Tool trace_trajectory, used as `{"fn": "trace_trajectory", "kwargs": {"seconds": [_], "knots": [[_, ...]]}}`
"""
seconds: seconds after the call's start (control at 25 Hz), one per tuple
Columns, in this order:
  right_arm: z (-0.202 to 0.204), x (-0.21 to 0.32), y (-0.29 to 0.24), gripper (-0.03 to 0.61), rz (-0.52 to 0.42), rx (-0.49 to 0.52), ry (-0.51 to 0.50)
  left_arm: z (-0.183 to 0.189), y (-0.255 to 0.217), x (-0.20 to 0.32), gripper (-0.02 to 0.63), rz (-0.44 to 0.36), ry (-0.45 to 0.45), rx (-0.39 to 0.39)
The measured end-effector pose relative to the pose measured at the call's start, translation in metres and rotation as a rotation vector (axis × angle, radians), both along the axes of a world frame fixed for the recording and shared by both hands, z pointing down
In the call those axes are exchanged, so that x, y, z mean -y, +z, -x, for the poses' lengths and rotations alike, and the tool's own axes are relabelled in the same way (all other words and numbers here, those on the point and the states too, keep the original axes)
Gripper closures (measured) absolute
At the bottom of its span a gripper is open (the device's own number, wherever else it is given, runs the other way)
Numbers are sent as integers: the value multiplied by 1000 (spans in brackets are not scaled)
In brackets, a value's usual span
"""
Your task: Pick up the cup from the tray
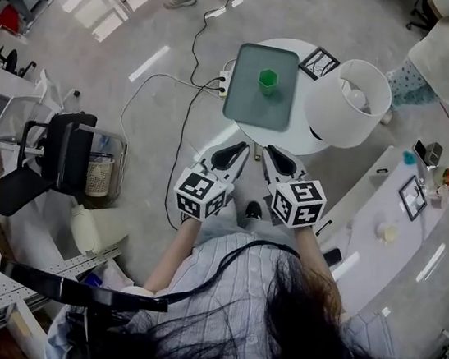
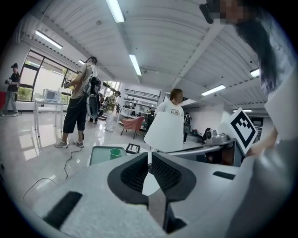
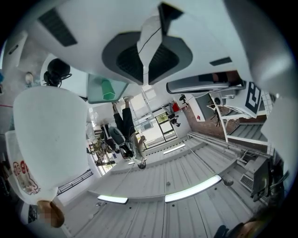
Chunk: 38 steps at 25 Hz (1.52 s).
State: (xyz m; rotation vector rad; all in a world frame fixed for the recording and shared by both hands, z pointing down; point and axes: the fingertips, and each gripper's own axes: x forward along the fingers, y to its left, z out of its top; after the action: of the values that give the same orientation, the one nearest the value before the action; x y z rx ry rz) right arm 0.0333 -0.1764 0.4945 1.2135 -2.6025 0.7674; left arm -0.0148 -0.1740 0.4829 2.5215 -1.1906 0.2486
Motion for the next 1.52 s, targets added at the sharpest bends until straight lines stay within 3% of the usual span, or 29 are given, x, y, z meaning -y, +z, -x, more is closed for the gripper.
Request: {"fn": "trace_trajectory", "kwargs": {"seconds": [0.48,0.92,1.52], "knots": [[27,80,16,526,16,-8,33,20,9,85,578,17,89,6],[40,142,53,526,95,-49,93,30,25,158,578,52,200,20],[36,191,129,522,230,-136,199,30,49,214,578,101,369,38]]}}
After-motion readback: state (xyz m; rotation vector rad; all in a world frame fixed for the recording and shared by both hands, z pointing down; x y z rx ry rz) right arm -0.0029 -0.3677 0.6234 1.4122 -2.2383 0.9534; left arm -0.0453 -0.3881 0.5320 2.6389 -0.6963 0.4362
